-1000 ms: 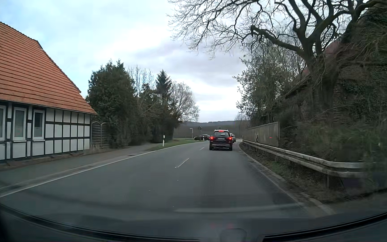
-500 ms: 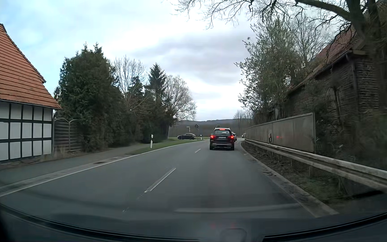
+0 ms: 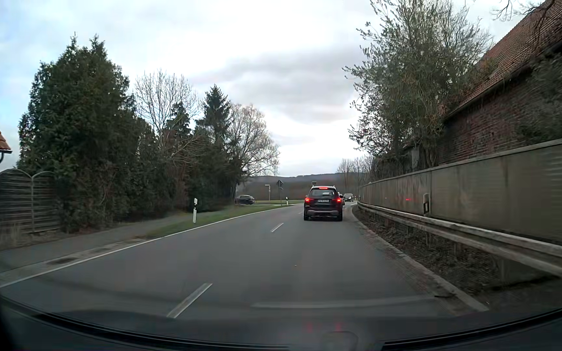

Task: Follow the waypoints while adhering to traffic rules and regulations

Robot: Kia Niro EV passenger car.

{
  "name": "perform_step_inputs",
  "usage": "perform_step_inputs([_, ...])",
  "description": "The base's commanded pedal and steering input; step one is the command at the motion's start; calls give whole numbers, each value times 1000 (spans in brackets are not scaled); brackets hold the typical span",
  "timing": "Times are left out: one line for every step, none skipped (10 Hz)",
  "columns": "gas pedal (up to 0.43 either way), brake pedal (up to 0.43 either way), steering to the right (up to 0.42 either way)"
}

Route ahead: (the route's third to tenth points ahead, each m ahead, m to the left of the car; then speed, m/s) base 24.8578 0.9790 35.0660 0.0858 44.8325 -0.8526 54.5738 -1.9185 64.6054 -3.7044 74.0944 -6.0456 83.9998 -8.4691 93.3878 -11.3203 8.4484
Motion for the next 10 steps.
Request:
perform_step_inputs([0,67,14])
perform_step_inputs([0,128,15])
perform_step_inputs([0,171,15])
perform_step_inputs([0,189,15])
perform_step_inputs([0,213,15])
perform_step_inputs([0,232,15])
perform_step_inputs([0,244,15])
perform_step_inputs([0,244,15])
perform_step_inputs([0,250,14])
perform_step_inputs([0,250,14])
